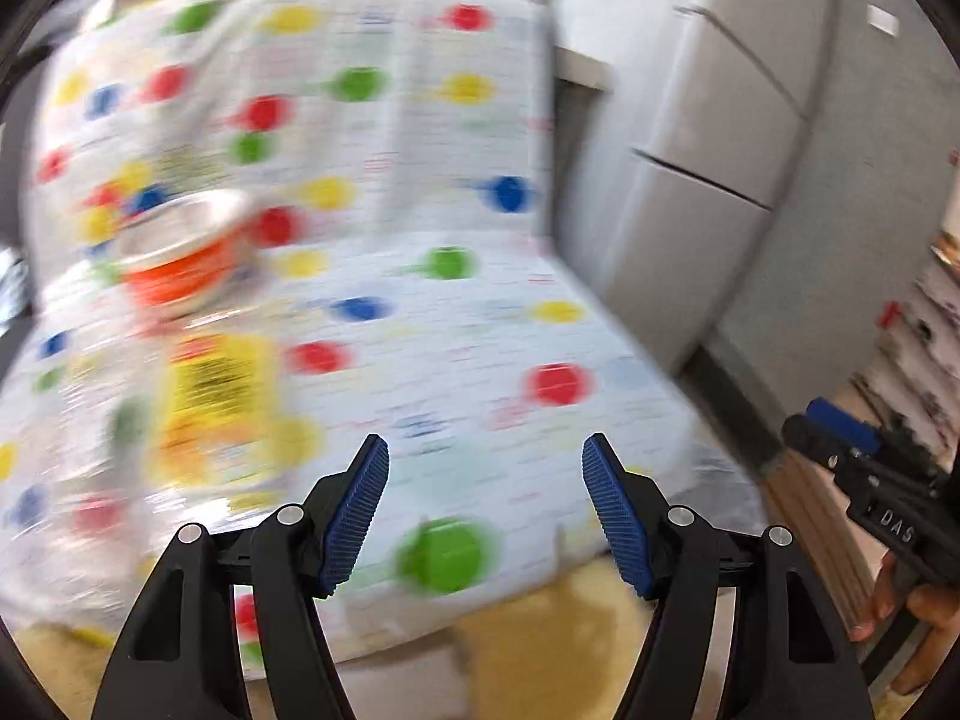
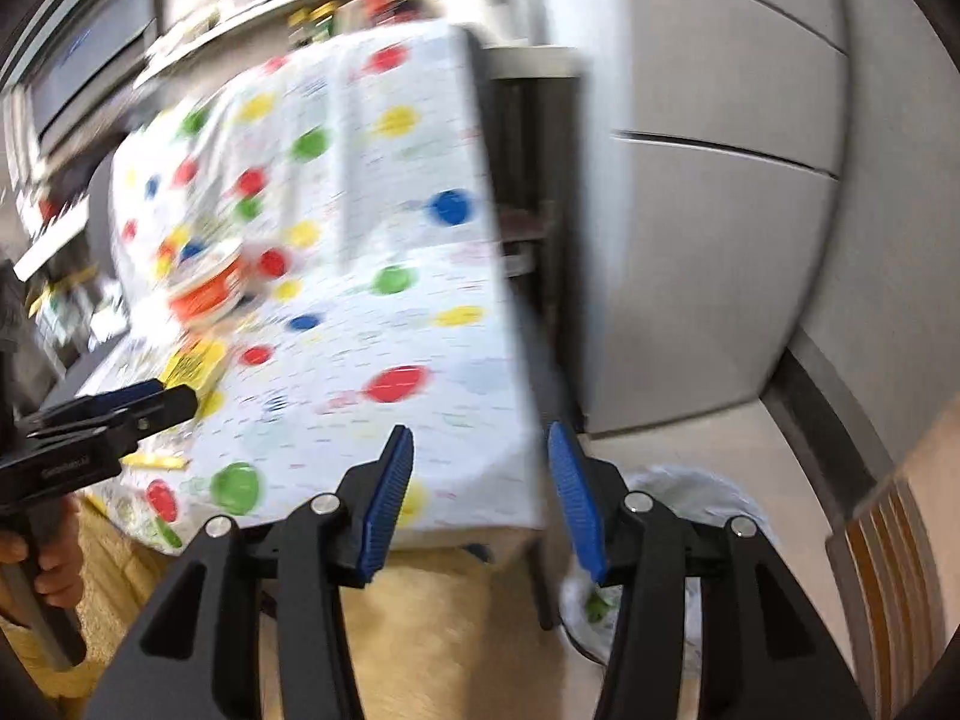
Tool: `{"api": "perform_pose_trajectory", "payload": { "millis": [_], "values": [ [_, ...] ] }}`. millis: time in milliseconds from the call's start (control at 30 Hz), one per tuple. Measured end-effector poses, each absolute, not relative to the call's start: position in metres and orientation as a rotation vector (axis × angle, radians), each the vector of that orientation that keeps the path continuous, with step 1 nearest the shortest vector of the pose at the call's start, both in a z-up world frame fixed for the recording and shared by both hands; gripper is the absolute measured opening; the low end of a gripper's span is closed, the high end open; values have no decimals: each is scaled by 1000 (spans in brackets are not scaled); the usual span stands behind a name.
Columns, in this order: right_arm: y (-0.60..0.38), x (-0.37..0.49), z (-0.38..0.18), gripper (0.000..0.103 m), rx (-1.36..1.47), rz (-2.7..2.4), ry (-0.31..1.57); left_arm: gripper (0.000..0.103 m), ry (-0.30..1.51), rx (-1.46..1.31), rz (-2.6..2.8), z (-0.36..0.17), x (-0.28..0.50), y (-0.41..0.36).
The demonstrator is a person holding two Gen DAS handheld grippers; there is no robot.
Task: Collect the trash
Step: 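Return both grippers to the chair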
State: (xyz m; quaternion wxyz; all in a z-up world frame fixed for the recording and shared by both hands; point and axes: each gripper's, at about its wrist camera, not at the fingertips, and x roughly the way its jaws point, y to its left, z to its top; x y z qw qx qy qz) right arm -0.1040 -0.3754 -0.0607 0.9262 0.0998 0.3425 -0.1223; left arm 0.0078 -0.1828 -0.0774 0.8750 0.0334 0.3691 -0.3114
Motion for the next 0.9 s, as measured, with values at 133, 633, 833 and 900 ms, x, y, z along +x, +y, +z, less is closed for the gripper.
{"api": "perform_pose_trajectory", "payload": {
  "millis": [133, 633, 833, 900],
  "values": [
    [-321, -58, -63, 47, 195, -83, 733, 68, 794, 61, -519, -84, 27, -119],
    [-194, 54, -105, 76, 144, 138, 925, 70, 819, -19, -187, -88, 82, 32],
    [-177, 77, -115, 88, 124, 132, 933, 70, 843, -56, -164, -95, 91, 52],
    [-169, 86, -122, 88, 86, 117, 956, 70, 847, -61, -165, -95, 92, 53]
  ]
}}
